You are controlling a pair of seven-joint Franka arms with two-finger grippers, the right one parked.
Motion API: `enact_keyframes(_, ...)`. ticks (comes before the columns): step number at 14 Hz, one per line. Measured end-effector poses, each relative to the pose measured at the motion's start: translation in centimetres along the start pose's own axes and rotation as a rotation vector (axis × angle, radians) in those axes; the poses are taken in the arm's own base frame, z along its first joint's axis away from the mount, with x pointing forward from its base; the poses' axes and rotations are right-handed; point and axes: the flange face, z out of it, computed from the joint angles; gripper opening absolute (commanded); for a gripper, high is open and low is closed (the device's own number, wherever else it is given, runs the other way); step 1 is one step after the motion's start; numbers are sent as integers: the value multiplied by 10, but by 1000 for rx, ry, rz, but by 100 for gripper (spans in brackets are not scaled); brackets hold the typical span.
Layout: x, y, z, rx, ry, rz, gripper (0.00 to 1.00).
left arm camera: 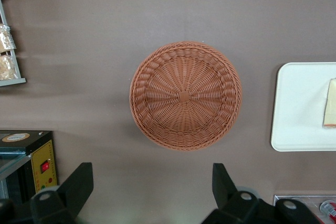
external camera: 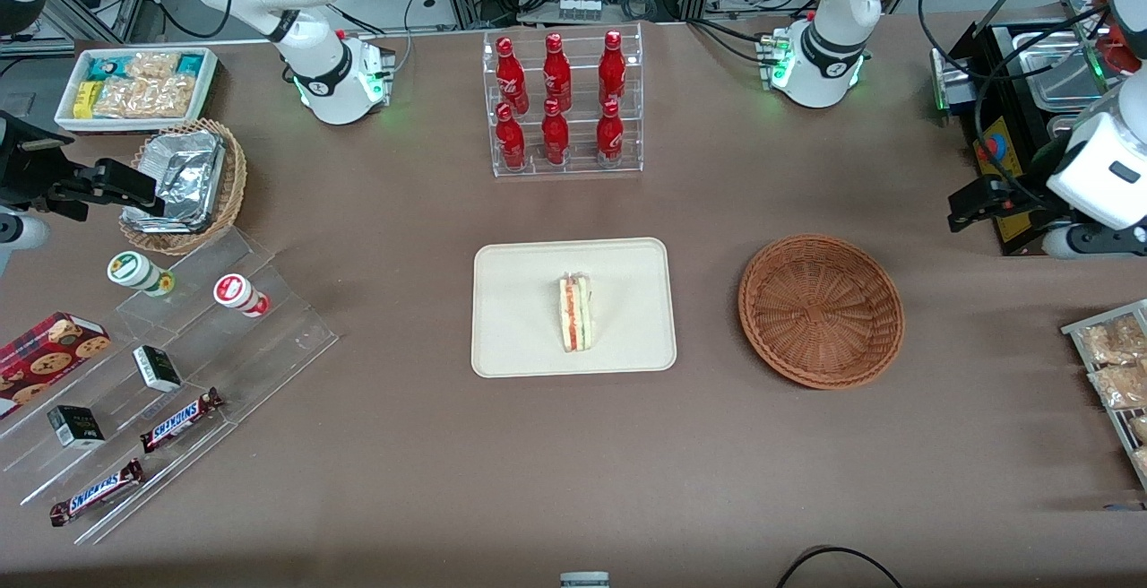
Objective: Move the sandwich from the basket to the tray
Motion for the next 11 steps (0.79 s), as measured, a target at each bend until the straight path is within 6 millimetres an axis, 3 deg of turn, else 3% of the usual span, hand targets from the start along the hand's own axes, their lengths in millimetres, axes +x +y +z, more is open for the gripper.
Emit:
enact_keyframes(5, -4, -10, -13, 1, 24, 69, 100)
enact_keyframes(11, -24, -20, -28, 1, 40, 64, 100)
